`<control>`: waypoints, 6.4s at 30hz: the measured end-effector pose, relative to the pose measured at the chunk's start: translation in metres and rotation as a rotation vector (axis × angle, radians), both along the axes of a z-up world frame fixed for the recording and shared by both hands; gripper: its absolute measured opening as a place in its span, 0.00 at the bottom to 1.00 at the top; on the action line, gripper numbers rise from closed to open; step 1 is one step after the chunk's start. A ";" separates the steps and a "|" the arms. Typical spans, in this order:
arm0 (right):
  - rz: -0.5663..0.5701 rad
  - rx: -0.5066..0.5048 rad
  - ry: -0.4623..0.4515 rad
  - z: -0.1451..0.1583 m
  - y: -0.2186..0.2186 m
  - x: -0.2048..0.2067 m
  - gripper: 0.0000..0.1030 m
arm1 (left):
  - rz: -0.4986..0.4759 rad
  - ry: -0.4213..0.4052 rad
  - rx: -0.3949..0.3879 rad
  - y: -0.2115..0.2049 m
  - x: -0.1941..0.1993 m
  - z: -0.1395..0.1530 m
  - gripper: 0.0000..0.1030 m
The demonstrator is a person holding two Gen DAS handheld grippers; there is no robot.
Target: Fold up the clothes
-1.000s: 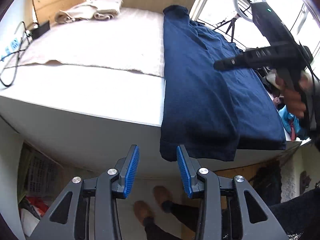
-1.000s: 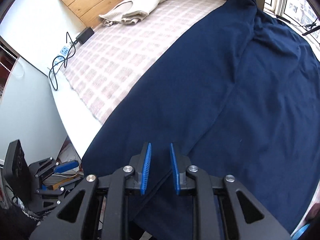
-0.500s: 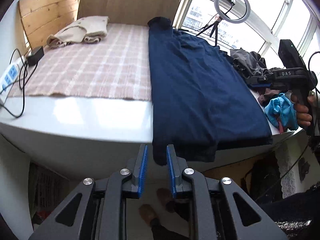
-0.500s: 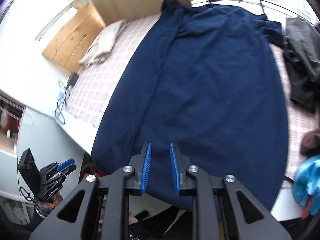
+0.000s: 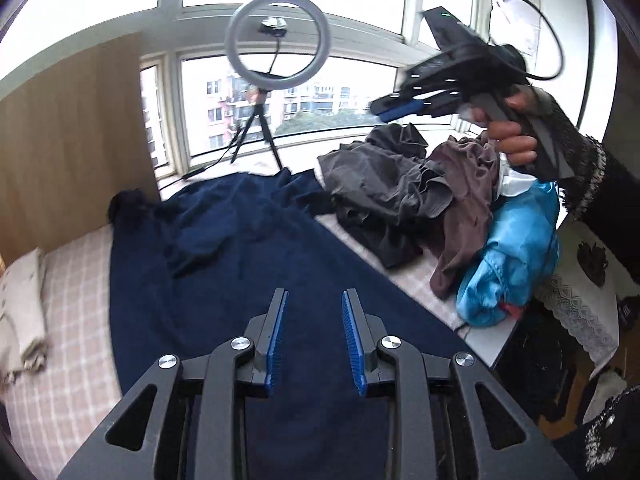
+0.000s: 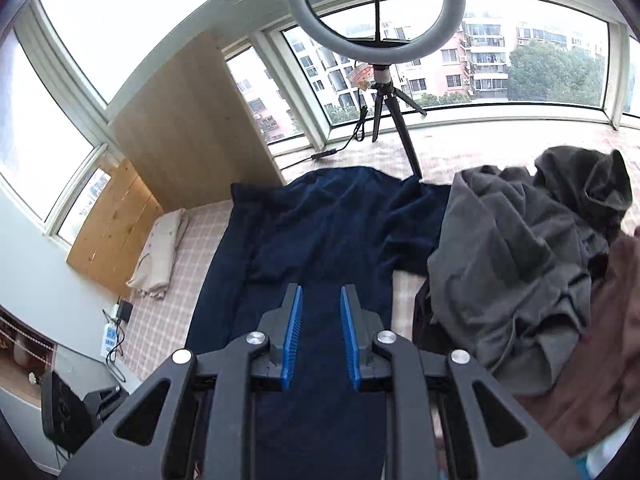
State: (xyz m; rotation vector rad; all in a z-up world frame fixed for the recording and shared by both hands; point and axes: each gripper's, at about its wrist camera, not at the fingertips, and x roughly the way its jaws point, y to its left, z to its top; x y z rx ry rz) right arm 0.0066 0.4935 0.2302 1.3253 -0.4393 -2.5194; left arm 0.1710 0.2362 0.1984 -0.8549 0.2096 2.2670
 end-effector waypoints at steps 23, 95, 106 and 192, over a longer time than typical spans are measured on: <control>0.058 -0.101 -0.204 -0.208 0.124 -0.232 0.33 | -0.108 -0.149 -0.278 0.231 -0.220 -0.149 0.25; 0.176 0.071 -0.269 -0.185 0.121 -0.248 0.38 | -0.125 -0.131 0.002 0.224 -0.197 -0.134 0.09; 0.130 0.058 0.006 -0.125 0.092 -0.218 0.04 | 0.077 -0.189 0.203 0.173 -0.194 -0.114 0.07; 0.097 -0.010 -0.209 -0.132 0.028 -0.045 0.36 | 0.113 -0.247 0.100 0.116 0.182 -0.107 0.01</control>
